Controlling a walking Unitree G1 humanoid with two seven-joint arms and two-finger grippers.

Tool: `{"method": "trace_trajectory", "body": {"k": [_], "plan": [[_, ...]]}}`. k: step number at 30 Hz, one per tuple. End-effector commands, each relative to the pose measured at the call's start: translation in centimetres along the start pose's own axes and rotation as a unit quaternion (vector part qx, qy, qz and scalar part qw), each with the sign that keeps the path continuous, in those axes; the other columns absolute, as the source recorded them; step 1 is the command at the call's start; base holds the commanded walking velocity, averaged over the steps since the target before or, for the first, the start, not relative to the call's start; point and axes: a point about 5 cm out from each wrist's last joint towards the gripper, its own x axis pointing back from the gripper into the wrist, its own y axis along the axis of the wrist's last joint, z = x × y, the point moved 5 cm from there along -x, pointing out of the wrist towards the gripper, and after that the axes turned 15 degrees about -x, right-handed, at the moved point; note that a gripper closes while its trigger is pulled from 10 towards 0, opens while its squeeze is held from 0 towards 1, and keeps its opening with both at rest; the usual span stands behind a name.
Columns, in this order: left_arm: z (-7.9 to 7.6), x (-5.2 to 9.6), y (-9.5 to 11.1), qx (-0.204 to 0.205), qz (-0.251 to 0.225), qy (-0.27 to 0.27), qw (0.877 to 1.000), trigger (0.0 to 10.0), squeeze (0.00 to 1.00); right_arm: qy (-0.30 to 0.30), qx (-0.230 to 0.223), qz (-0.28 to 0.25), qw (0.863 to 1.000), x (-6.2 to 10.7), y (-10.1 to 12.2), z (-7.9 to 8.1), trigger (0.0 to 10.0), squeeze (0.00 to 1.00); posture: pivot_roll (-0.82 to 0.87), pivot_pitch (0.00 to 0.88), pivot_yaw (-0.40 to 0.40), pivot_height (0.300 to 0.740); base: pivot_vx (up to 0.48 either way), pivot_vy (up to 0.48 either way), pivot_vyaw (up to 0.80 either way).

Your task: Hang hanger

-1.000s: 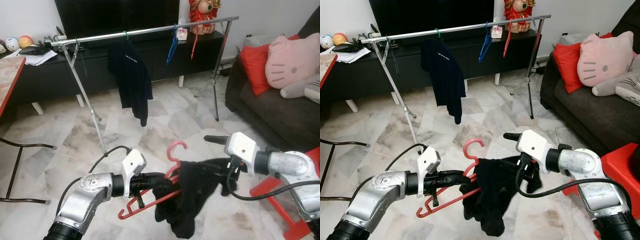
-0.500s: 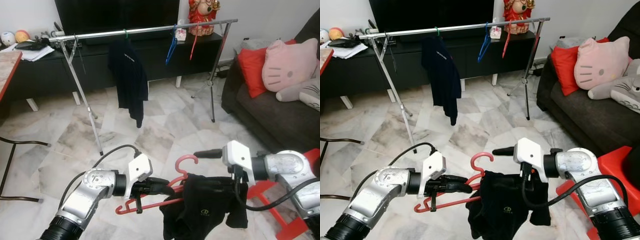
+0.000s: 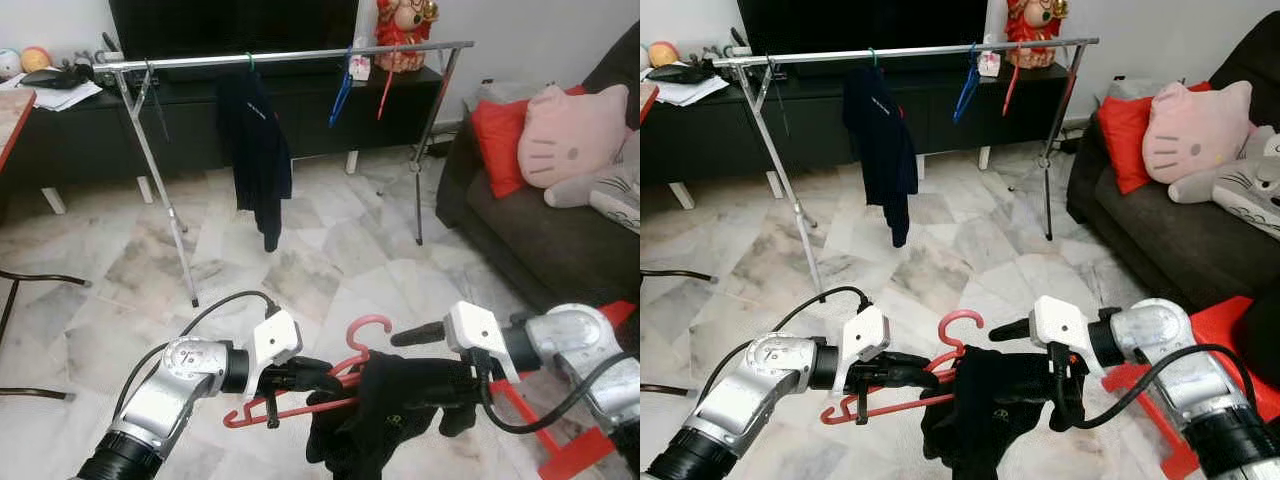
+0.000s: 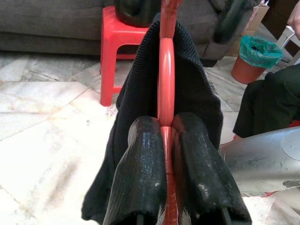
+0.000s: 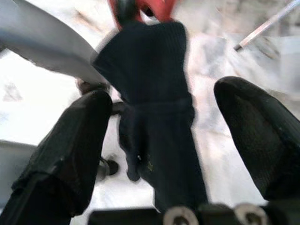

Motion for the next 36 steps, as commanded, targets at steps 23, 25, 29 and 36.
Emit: {"method": "trace_trajectory", "body": {"k": [23,25,29,36], "plan": [[0.8,-0.1,1.6,-0.035,-0.014,-0.013,0.999,10.0,0.00,0.000,0.007,0.021,1.000,-1.9,-2.6,-0.1,10.0,0.00,-0.09,0.000,-0.089,0.740,0.000,0.000,0.00],[0.8,-0.1,1.6,-0.035,-0.014,-0.014,0.999,10.0,0.00,-0.011,0.007,0.016,1.000,-2.0,-2.5,-0.4,10.0,0.00,-0.09,0.000,-0.088,0.740,0.000,0.000,0.00],[0.8,-0.2,1.7,-0.033,-0.016,-0.016,0.999,10.0,0.00,-0.032,0.004,-0.024,0.999,-1.3,-1.2,-1.1,10.0,0.00,-0.10,0.000,-0.086,0.740,0.000,0.000,0.00],[0.7,-0.6,1.8,-0.032,-0.020,-0.019,0.999,10.0,0.00,-0.028,0.007,-0.024,0.999,-1.6,-1.2,-1.2,10.0,0.00,-0.10,0.000,-0.087,0.740,0.000,0.000,0.00]]}}
